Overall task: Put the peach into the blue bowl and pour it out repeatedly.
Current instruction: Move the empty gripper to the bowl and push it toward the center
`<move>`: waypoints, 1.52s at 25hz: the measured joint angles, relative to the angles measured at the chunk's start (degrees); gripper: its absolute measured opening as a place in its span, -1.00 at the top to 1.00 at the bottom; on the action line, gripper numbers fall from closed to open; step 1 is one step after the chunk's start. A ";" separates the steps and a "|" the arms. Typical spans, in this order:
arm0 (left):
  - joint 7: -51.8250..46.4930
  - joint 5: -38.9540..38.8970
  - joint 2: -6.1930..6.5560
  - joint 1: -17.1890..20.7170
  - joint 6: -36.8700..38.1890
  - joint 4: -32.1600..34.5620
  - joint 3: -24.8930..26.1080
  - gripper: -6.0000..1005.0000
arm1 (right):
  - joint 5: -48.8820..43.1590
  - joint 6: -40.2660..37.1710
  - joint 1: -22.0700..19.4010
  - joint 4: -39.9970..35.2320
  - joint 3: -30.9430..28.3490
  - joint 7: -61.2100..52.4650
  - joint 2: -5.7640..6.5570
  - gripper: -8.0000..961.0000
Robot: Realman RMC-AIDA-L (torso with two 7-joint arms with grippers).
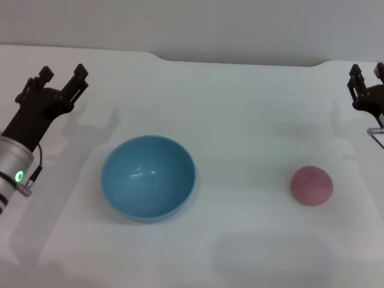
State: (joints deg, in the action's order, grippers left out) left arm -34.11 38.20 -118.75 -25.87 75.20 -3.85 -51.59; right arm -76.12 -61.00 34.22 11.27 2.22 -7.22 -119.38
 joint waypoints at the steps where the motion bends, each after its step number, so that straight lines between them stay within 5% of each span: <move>1: -0.12 0.01 0.00 0.52 0.56 0.01 0.00 -0.65 | 0.00 -0.05 -0.24 0.22 0.02 0.02 -0.01 -0.03; 11: 0.26 -0.02 -0.20 1.45 2.15 0.30 -0.06 -0.65 | 0.01 -6.36 -4.58 0.16 -0.38 0.10 0.06 -0.02; 16: -2.62 0.20 0.45 -1.60 2.96 1.77 -1.68 -0.65 | 0.01 -6.30 -4.99 0.11 0.00 0.10 0.13 -0.01; 22: -11.43 0.30 0.47 -3.93 -13.49 15.65 -10.99 -0.65 | 0.01 -6.39 -5.28 -0.16 -0.01 0.11 0.24 0.00; 23: -17.96 0.36 0.60 -4.07 -23.38 22.78 -16.97 -0.65 | 0.01 -6.38 -5.36 -0.23 -0.02 0.11 0.24 0.00; 26: -26.94 2.68 1.19 -3.58 -33.87 32.42 -24.31 -0.65 | 0.01 -6.28 -5.61 -0.39 -0.06 0.11 0.28 0.00; 30: -47.69 17.76 1.90 -2.06 -41.35 44.62 -27.72 -0.65 | 0.01 -6.20 -5.84 -0.77 -0.10 0.11 0.33 0.01; 38: -90.21 60.13 2.20 -2.07 -34.42 58.40 -25.98 -0.63 | 0.01 -6.08 -6.05 -1.08 -0.21 0.11 0.29 0.02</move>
State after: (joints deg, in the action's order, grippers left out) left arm -124.33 98.33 -116.55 -27.94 40.78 54.55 -77.57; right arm -76.11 -67.09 28.17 10.19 2.00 -7.11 -119.08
